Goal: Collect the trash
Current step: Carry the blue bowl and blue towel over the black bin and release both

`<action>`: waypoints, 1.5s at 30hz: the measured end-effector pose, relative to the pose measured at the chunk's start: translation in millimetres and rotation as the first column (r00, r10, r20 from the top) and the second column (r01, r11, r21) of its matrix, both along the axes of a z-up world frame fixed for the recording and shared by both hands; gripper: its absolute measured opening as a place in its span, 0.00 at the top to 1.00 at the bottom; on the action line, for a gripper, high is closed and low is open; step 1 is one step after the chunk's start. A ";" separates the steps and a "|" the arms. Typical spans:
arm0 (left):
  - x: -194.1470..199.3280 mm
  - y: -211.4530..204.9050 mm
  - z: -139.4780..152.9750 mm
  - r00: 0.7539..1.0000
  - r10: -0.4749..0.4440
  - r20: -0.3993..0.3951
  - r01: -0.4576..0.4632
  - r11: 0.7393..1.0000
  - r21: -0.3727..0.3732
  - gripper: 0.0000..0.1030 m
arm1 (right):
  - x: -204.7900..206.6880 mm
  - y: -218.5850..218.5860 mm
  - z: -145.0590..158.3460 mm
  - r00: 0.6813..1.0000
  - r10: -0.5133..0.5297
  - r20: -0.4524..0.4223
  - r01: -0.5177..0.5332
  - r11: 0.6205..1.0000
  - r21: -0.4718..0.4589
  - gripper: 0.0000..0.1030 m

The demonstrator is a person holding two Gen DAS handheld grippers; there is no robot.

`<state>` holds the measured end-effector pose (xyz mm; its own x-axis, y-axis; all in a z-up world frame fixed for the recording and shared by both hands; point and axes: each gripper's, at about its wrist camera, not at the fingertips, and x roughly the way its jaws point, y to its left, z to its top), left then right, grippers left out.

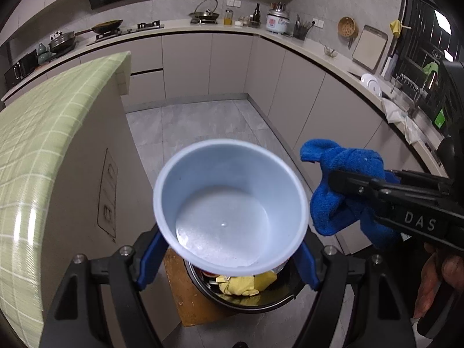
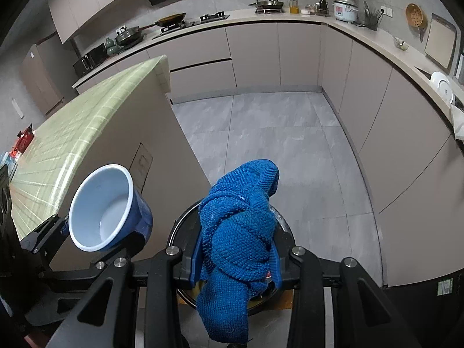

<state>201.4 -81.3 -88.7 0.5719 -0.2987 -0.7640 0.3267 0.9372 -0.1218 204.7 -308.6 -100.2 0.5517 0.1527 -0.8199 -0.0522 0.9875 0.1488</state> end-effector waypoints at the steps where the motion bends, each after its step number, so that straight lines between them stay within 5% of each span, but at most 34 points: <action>1: -0.7 1.1 -2.9 1.000 0.003 -0.006 -0.003 1.000 -0.001 0.25 | -0.2 0.1 -3.3 1.000 0.000 -0.004 0.000 1.000 -0.001 0.62; 16: -1.1 -5.2 -66.1 0.992 0.008 -0.128 -0.007 1.000 0.008 0.25 | 10.7 10.3 -58.9 0.995 0.011 -0.104 -0.011 1.000 -0.001 0.62; 35: 9.3 -31.7 -125.3 0.966 0.001 -0.257 0.003 1.000 0.015 0.24 | 52.0 5.6 -123.6 0.973 0.056 -0.224 -0.028 0.991 0.128 0.62; 37: 12.1 -31.2 -129.4 0.963 -0.008 -0.270 0.011 1.000 0.010 0.16 | 56.4 4.7 -130.2 0.967 0.086 -0.242 -0.042 0.983 0.180 0.54; 38: 9.9 -30.8 -132.3 0.963 0.009 -0.269 0.002 0.999 0.041 0.03 | 59.3 0.5 -135.2 0.963 0.064 -0.260 -0.022 0.987 0.159 0.45; 39: 8.1 -28.9 -132.4 0.965 0.035 -0.258 -0.017 0.997 0.070 0.00 | 59.1 -5.3 -135.2 0.966 0.023 -0.257 0.011 0.991 0.130 0.11; 40: 6.5 -26.7 -131.5 0.966 0.048 -0.253 -0.029 0.997 0.078 0.00 | 57.5 -10.8 -131.9 0.971 -0.001 -0.237 0.030 0.993 0.117 0.00; 45: 4.9 -21.3 -128.4 0.958 0.083 -0.274 -0.056 0.993 0.106 0.00 | 49.1 -37.7 -122.1 0.976 -0.103 -0.191 0.113 0.993 0.040 0.00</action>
<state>206.3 -102.6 -217.1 0.3504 -0.1826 -0.9186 0.2264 0.9682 -0.1061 253.8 -346.3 -222.3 0.4035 0.1443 -0.9035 0.0879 0.9768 0.1953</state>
